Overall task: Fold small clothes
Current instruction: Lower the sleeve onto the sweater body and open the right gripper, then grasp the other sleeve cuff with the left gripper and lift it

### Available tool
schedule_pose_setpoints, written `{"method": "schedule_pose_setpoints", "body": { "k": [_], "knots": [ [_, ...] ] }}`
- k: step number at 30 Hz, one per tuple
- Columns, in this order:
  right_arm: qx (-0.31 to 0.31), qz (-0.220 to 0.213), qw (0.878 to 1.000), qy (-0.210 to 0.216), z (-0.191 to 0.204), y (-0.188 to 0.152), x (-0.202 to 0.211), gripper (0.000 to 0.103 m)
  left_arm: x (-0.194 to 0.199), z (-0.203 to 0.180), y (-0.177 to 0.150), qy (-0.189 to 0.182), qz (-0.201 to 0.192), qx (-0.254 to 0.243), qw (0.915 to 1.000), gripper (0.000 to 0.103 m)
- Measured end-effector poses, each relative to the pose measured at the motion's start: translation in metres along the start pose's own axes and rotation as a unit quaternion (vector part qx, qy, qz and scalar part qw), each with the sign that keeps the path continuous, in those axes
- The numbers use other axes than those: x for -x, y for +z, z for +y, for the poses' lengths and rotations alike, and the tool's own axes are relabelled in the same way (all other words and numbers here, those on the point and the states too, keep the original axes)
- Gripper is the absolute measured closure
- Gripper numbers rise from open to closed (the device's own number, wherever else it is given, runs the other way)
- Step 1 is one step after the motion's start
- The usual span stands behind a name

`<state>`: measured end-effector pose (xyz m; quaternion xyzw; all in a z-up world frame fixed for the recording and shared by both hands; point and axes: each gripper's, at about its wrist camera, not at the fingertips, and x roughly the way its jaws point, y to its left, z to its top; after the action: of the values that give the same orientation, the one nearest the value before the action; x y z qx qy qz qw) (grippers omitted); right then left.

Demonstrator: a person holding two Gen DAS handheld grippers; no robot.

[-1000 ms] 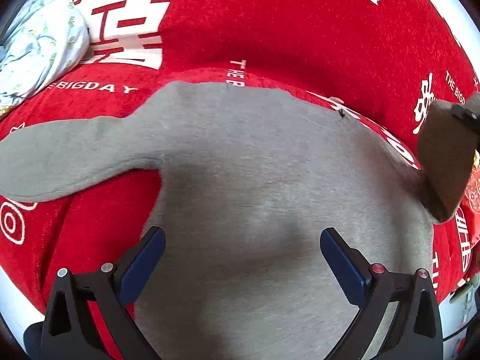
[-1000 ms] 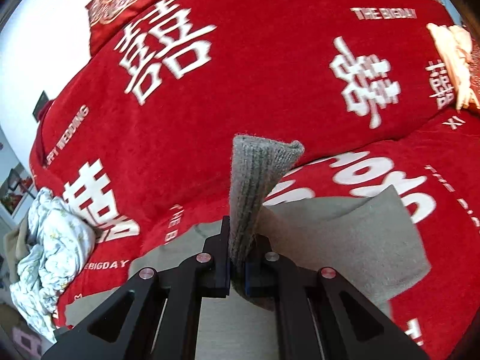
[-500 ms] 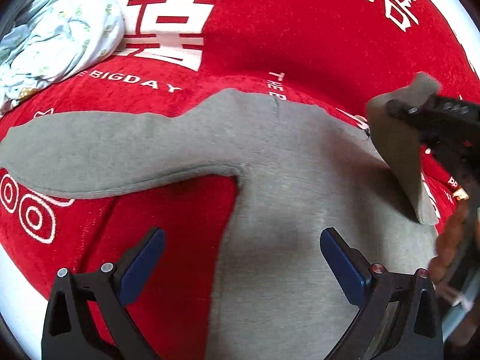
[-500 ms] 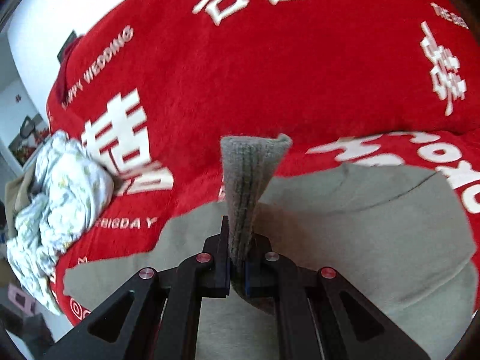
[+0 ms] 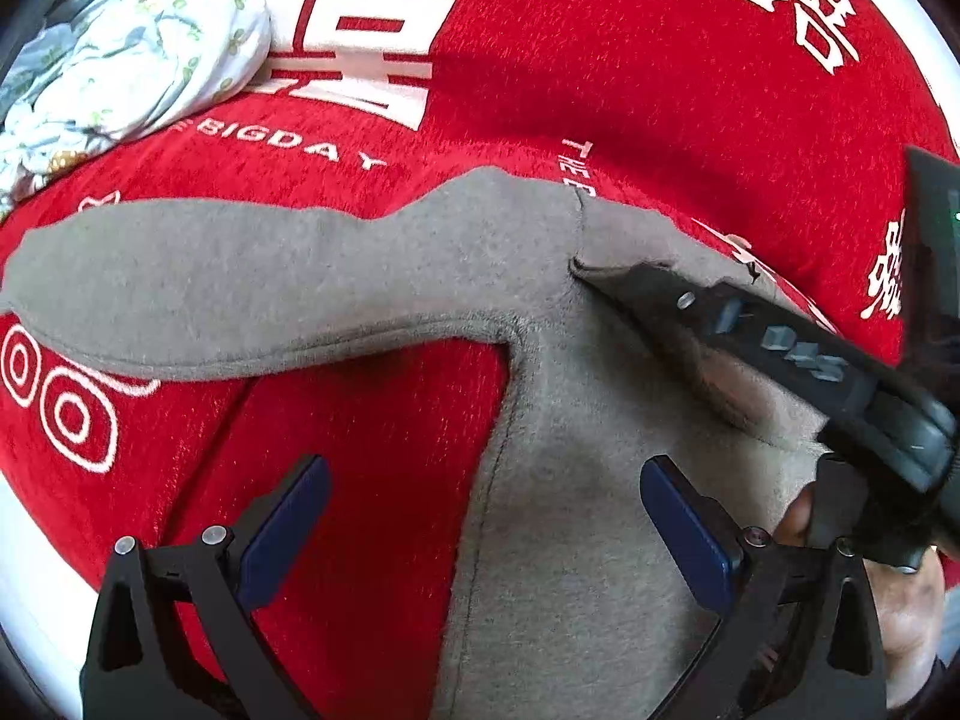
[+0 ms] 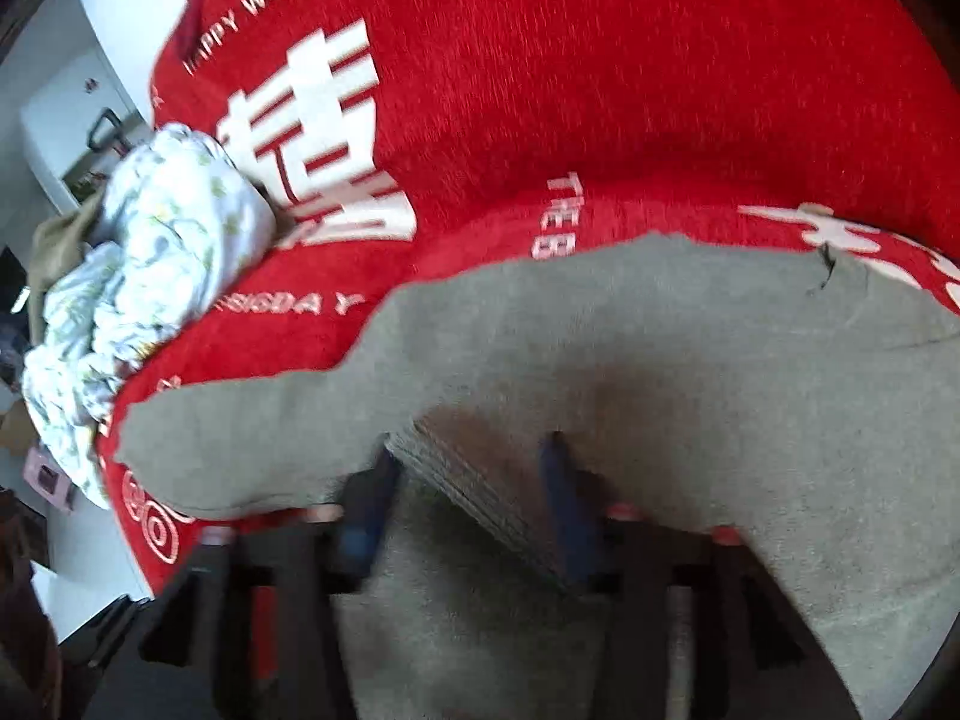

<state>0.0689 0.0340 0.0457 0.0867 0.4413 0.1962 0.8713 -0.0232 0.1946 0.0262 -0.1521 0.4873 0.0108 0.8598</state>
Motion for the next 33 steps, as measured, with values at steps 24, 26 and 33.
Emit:
{"method": "schedule_pose_setpoints", "body": {
  "k": [24,26,33],
  "knots": [
    [-0.049,0.001,0.969,-0.243,-0.181,-0.019,0.048,0.000,-0.085,-0.146,0.031,0.068,0.031,-0.140,0.9873,0.000],
    [-0.051,-0.003,0.969,-0.240,-0.181,-0.021,0.049,0.000,-0.081,-0.143,0.029,0.071,0.032,-0.137,0.9876,0.000],
    [-0.049,-0.007,0.969,-0.241,-0.179,-0.023,0.049,0.000,-0.076,-0.151,0.016,0.085,0.029,-0.147,0.9850,0.000]
  ]
}}
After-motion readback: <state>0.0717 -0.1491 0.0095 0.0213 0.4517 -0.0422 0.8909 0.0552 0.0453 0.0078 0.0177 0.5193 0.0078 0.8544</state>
